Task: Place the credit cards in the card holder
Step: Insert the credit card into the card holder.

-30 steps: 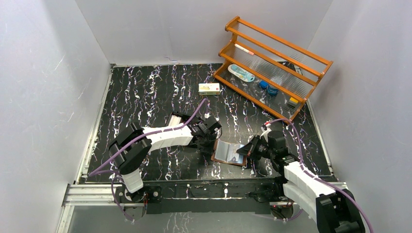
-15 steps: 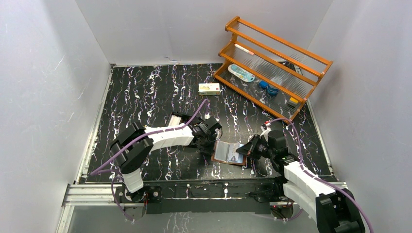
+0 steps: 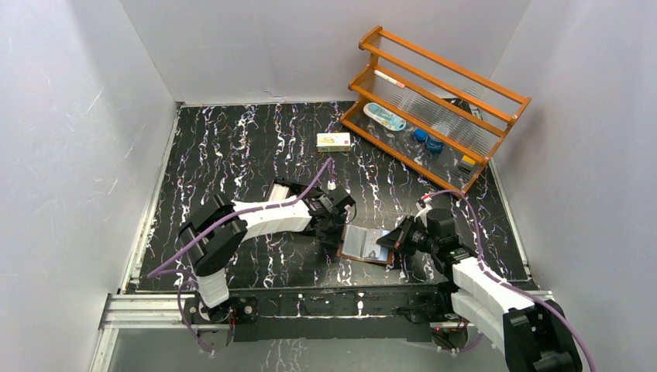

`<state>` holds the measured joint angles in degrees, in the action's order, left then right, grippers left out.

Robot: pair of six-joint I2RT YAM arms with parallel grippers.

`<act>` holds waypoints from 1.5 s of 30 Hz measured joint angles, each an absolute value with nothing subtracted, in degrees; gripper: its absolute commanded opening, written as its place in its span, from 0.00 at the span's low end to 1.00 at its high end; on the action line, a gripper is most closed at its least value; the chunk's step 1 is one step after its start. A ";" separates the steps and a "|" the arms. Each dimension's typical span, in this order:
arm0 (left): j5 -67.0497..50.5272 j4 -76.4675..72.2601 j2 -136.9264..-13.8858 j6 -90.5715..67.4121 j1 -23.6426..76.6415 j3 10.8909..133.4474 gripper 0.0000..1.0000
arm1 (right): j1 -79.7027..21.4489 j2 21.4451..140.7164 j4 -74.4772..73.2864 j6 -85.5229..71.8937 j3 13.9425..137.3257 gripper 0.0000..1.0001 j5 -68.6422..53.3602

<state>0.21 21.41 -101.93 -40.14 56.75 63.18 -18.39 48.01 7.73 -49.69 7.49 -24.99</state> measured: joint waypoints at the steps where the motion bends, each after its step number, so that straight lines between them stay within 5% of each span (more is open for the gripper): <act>1: 0.23 21.41 -102.06 -40.16 56.75 63.20 0.00 | -18.39 48.60 7.92 -49.76 7.49 0.00 -25.06; 45: 1.13 21.61 -102.26 -40.93 57.19 63.48 0.00 | -18.39 53.80 12.29 -50.39 7.62 0.00 -25.71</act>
